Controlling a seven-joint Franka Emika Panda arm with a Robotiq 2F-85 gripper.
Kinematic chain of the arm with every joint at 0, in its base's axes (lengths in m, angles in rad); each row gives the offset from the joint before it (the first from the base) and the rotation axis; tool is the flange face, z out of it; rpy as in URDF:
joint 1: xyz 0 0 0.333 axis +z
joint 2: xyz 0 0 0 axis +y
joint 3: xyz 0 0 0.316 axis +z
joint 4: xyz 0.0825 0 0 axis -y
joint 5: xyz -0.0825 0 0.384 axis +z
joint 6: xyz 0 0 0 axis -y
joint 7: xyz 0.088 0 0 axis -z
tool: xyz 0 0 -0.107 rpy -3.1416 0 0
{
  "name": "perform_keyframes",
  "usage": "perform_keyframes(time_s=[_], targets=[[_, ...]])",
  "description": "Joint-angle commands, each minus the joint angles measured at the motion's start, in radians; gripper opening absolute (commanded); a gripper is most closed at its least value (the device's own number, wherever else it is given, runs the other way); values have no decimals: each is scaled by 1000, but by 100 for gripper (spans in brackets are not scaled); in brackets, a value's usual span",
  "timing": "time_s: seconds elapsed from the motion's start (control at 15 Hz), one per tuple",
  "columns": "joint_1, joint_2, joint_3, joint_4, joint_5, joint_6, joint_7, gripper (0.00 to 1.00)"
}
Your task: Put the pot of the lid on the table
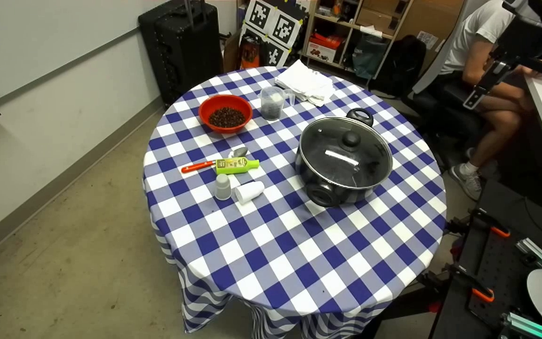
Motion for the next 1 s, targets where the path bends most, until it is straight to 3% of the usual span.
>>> perform_keyframes(time_s=[0.0, 0.27, 0.6, 0.93], targets=[[9, 111, 22, 53, 29, 184, 56, 100], [24, 236, 55, 142, 53, 316, 111, 100], [69, 367, 118, 260, 147, 299, 51, 100], [92, 484, 177, 360, 150, 277, 40, 100]])
